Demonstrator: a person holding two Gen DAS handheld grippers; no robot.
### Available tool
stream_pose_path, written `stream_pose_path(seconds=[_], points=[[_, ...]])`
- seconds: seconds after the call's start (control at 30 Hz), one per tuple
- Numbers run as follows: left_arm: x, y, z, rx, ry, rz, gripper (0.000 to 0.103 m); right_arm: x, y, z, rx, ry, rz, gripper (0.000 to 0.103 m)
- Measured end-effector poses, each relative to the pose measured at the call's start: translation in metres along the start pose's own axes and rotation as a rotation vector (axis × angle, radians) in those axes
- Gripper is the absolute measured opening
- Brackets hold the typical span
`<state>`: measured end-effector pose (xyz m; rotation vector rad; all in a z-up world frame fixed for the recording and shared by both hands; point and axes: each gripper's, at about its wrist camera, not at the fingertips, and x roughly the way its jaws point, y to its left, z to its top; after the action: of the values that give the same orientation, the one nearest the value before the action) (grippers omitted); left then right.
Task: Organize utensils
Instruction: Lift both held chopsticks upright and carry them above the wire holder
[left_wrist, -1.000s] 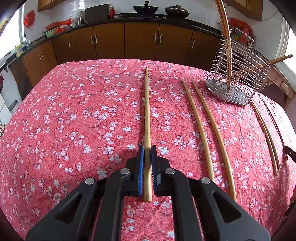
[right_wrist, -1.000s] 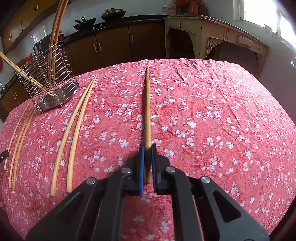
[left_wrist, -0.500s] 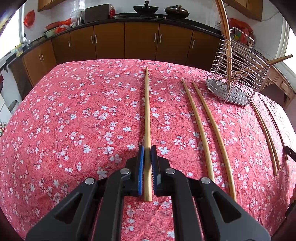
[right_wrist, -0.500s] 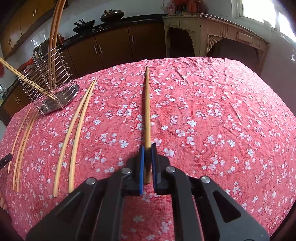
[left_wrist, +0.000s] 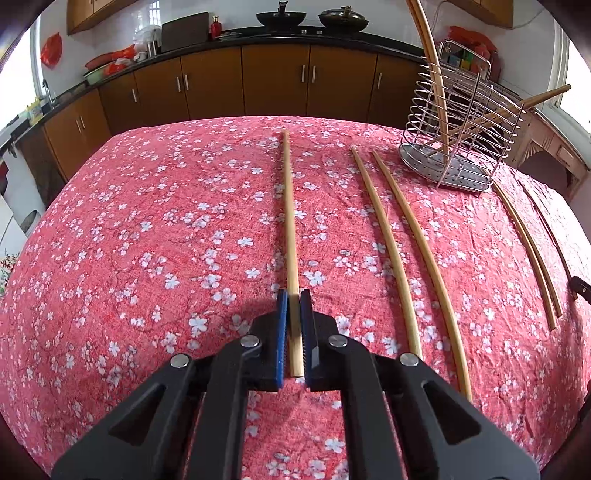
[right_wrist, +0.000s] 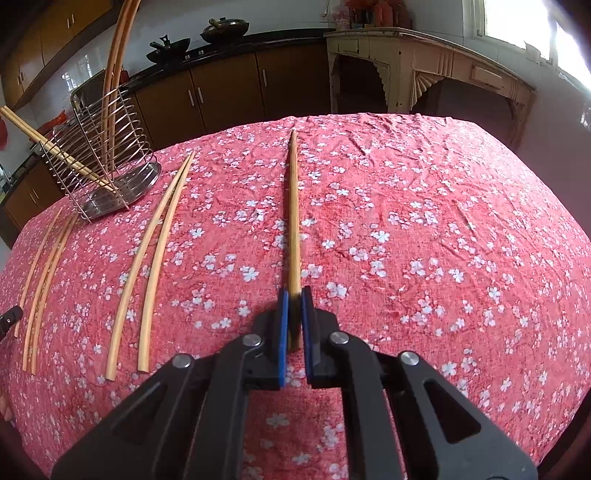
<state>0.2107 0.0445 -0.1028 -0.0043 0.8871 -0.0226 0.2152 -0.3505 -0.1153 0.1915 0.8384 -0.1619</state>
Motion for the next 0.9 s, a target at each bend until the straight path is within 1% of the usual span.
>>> stream_pose_path(seconds=[0.07, 0.2, 0.27, 0.3, 0.37, 0.5, 0.53, 0.63, 0.73, 0.83, 0.9], points=[[-0.002, 0.001, -0.003, 0.007, 0.001, -0.005, 0.007, -0.005, -0.004, -0.003, 0.018, -0.013, 0.022, 0.008], [-0.012, 0.007, -0.009, 0.010, 0.005, -0.017, 0.007, -0.034, -0.012, -0.008, 0.032, -0.097, 0.046, 0.008], [-0.020, 0.009, -0.009, 0.009, -0.011, -0.023, 0.007, -0.050, -0.017, -0.006, 0.041, -0.137, 0.049, 0.008], [-0.025, 0.011, -0.009, 0.008, -0.023, -0.028, 0.007, -0.062, -0.017, -0.005, 0.038, -0.173, 0.051, 0.008], [-0.042, 0.014, -0.007, 0.002, -0.068, -0.047, 0.007, -0.078, -0.021, -0.001, 0.036, -0.226, 0.050, 0.008], [-0.076, 0.014, 0.005, -0.014, -0.183, -0.083, 0.007, -0.116, -0.027, 0.015, 0.051, -0.364, 0.066, 0.008], [-0.088, 0.013, 0.011, -0.018, -0.230, -0.088, 0.007, -0.122, -0.029, 0.020, 0.057, -0.388, 0.073, 0.008], [-0.113, 0.015, 0.025, -0.036, -0.317, -0.109, 0.007, -0.143, -0.028, 0.034, 0.073, -0.468, 0.092, 0.008], [-0.130, 0.016, 0.040, -0.061, -0.391, -0.122, 0.007, -0.156, -0.030, 0.046, 0.088, -0.526, 0.104, 0.008], [-0.141, 0.017, 0.053, -0.066, -0.441, -0.113, 0.007, -0.166, -0.030, 0.056, 0.101, -0.567, 0.112, 0.008], [-0.145, 0.019, 0.061, -0.070, -0.460, -0.112, 0.007, -0.170, -0.027, 0.065, 0.100, -0.589, 0.112, 0.008]])
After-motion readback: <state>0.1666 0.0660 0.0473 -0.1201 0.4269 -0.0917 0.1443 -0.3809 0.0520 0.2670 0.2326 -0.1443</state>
